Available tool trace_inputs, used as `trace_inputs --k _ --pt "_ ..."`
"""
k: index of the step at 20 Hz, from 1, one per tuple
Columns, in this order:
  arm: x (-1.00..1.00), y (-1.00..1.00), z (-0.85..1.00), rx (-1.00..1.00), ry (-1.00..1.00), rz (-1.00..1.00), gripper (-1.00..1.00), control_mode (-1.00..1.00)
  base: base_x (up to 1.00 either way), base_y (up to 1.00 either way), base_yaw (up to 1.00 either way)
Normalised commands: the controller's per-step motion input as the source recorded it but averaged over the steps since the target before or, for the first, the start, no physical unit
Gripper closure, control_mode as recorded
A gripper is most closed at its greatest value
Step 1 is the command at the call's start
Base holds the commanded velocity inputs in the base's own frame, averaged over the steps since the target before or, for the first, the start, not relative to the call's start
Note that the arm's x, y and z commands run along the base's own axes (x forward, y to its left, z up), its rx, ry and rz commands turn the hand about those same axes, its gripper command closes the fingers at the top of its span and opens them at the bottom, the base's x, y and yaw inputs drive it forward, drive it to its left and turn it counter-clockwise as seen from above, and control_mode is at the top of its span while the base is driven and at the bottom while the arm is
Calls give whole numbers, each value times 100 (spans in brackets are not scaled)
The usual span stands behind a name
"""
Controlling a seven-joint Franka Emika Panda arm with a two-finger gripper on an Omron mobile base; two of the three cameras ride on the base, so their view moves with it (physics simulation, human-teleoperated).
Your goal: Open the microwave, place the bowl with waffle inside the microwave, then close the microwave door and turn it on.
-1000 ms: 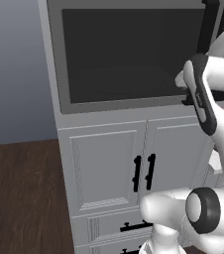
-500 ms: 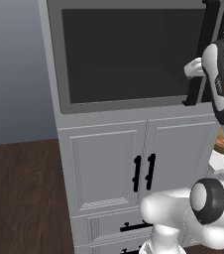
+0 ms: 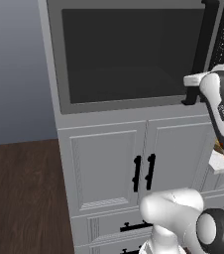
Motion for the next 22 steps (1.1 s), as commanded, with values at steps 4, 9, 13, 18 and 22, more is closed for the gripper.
trace_inputs --k 4,9,13,18,22 --pt "50 56 -93 -9 -69 -5 -100 -100 0 0 0" --pt "57 80 -24 -2 -46 -1 100 -100 0 0 0" --pt "96 51 4 0 -14 0 100 -100 0 0 0" --pt "-6 28 52 0 -3 11 100 -100 0 0 0" --pt "-81 32 82 -7 0 23 100 -100 0 0 0"
